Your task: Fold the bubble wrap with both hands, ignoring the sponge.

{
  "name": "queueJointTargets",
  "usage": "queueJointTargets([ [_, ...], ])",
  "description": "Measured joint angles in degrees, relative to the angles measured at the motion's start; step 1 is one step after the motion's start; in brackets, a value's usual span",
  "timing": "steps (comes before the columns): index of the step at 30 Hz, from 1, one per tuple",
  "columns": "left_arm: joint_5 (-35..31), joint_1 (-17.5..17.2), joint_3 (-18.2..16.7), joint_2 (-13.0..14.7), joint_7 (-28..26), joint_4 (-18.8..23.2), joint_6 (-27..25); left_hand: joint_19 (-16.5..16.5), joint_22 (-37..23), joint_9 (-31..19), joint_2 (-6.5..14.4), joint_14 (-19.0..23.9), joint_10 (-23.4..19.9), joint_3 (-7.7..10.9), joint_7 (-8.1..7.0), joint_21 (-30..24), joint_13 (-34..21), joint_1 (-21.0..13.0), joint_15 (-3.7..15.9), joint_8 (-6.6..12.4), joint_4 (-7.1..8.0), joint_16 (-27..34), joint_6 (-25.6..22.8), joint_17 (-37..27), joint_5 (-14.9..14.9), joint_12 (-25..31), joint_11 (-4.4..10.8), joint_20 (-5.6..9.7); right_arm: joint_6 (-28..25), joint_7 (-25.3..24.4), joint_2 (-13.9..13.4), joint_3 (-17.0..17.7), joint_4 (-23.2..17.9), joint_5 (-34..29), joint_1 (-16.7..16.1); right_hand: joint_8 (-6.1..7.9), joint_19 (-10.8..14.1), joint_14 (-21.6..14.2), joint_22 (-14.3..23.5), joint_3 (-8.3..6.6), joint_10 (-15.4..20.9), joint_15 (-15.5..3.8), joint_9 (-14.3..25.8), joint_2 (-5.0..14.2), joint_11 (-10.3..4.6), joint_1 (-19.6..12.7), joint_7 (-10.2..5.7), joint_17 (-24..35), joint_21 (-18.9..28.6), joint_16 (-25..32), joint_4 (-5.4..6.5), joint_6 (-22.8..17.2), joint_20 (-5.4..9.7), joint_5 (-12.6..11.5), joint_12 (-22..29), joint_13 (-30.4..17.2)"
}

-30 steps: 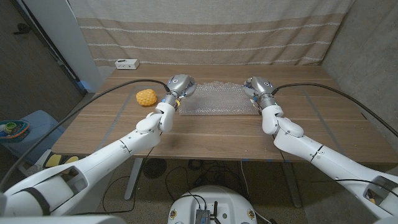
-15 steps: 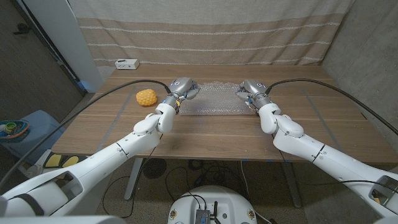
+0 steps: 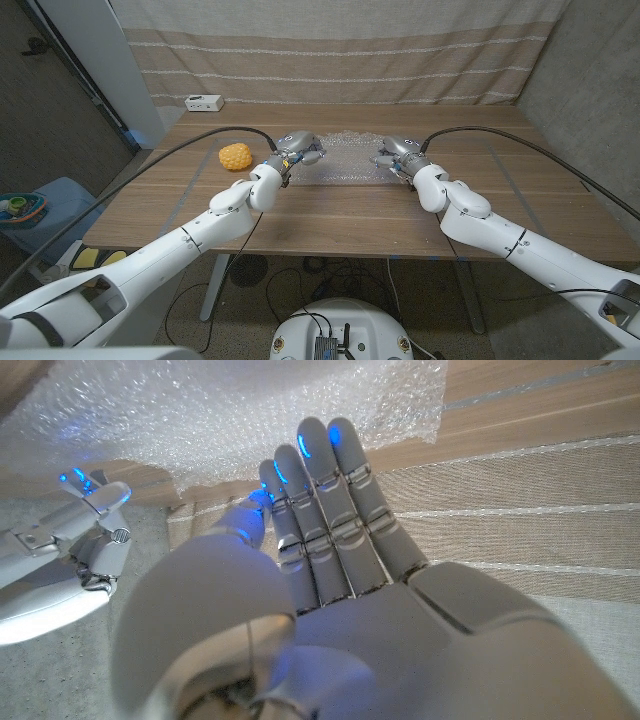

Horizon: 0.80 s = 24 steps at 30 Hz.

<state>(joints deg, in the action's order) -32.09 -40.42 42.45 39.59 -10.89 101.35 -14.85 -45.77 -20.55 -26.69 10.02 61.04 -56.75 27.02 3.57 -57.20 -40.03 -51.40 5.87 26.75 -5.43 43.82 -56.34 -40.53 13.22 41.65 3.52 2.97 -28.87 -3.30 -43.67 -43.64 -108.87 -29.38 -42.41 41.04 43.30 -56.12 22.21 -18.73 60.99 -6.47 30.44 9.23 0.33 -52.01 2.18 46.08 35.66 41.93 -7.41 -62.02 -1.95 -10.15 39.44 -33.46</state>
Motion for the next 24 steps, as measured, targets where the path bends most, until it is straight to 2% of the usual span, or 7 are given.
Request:
queueJointTargets([
  [2,-0.2,0.1,0.1,0.2,0.5,0.2,0.0,-0.4,0.3,0.4,0.1,0.5,-0.4,0.51,-0.01,-0.3,0.7,0.5,0.06,1.4,0.04,-0.7,0.0,0.9,0.0,-0.6,0.08,0.44,0.1,0.9,-0.1,-0.1,0.0,0.3,0.0,0.01,0.0,-0.1,0.0,0.0,-0.2,-0.08,0.0,0.0,0.22,0.0,0.2,-0.5,0.3,-0.5,0.0,0.2,-0.02,0.0,0.0,0.2],
  [5,-0.6,0.4,0.5,0.3,1.4,0.3,-0.2,-1.0,1.6,1.4,0.0,0.1,-0.7,1.98,0.19,-1.2,2.8,2.2,0.24,1.76,0.66,-3.7,-0.4,4.4,0.0,-2.1,0.07,1.02,0.2,2.2,-0.1,-0.3,0.0,0.7,0.1,0.01,-0.2,-0.1,0.0,-0.07,-0.7,-0.06,-0.6,-0.18,0.72,0.2,0.21,-1.6,0.5,-1.7,0.06,0.2,-0.22,0.0,-0.5,0.8],
  [6,-0.9,0.5,0.6,0.4,2.8,0.3,-0.6,-1.0,2.4,1.9,0.0,-0.5,-0.6,2.87,0.15,-1.4,3.9,3.0,0.36,0.93,0.95,-5.4,-0.5,6.2,0.0,-3.1,0.0,1.01,0.4,2.7,-0.1,-0.4,0.1,1.0,0.2,0.01,-0.4,0.2,0.0,-0.22,-0.8,0.16,-1.1,-0.01,0.79,0.6,0.41,-2.3,0.5,-2.4,0.22,0.4,-0.43,0.0,-0.7,1.1],
  [9,-1.1,0.8,0.9,0.5,4.5,0.3,-1.1,0.2,5.7,3.8,0.1,-2.1,0.7,5.95,2.43,-0.9,7.7,6.0,-0.4,-2.21,2.21,-11.2,-0.3,12.3,0.4,-6.0,-1.32,-0.18,0.6,3.8,-0.1,-0.6,0.6,1.5,0.4,-0.85,-1.1,0.7,-0.4,-0.57,-1.9,0.65,-2.6,0.31,1.04,1.0,0.72,-4.5,0.9,-4.7,0.56,0.7,-0.41,0.0,-1.7,2.3],
  [12,-0.6,1.2,1.1,0.6,6.7,0.1,-1.6,1.9,8.6,5.5,0.0,-3.8,3.1,8.25,3.93,0.2,10.8,9.2,-1.66,-5.08,3.46,-15.9,0.9,17.2,0.7,-9.0,-3.23,-1.89,0.8,4.6,-0.1,-0.8,0.9,1.8,0.6,-1.85,-2.0,0.9,-0.9,-0.91,-2.8,0.86,-4.3,0.29,1.1,1.5,0.6,-6.6,1.1,-7.0,0.9,1.3,-0.66,0.0,-2.8,3.6],
  [16,0.4,1.7,1.4,0.6,9.2,-0.4,-2.3,3.2,10.0,6.6,-0.1,-5.1,4.6,9.27,4.71,0.8,12.6,11.1,-2.99,-6.9,4.23,-18.5,2.3,19.9,0.9,-11.0,-4.11,-3.17,1.2,5.8,0.1,-1.2,1.7,2.3,1.0,-2.72,-2.5,1.5,-1.5,-1.41,-3.5,0.83,-5.8,0.43,1.63,2.1,1.08,-8.1,1.2,-8.9,1.4,2.0,-0.68,0.0,-3.5,4.7],
  [24,2.7,3.2,2.6,0.5,14.5,-1.9,-3.2,2.7,10.4,8.0,-1.0,-5.6,4.9,10.45,5.29,1.1,14.6,14.1,-3.95,-8.49,5.07,-20.4,3.3,22.5,0.5,-13.3,-5.06,-3.89,1.4,7.2,0.2,-1.7,2.4,2.7,1.7,-3.5,-3.2,2.3,-2.0,-2.27,-3.6,0.84,-7.6,0.51,1.71,2.6,1.01,-8.9,1.6,-10.4,1.55,2.5,-0.72,0.0,-4.4,6.1],
])
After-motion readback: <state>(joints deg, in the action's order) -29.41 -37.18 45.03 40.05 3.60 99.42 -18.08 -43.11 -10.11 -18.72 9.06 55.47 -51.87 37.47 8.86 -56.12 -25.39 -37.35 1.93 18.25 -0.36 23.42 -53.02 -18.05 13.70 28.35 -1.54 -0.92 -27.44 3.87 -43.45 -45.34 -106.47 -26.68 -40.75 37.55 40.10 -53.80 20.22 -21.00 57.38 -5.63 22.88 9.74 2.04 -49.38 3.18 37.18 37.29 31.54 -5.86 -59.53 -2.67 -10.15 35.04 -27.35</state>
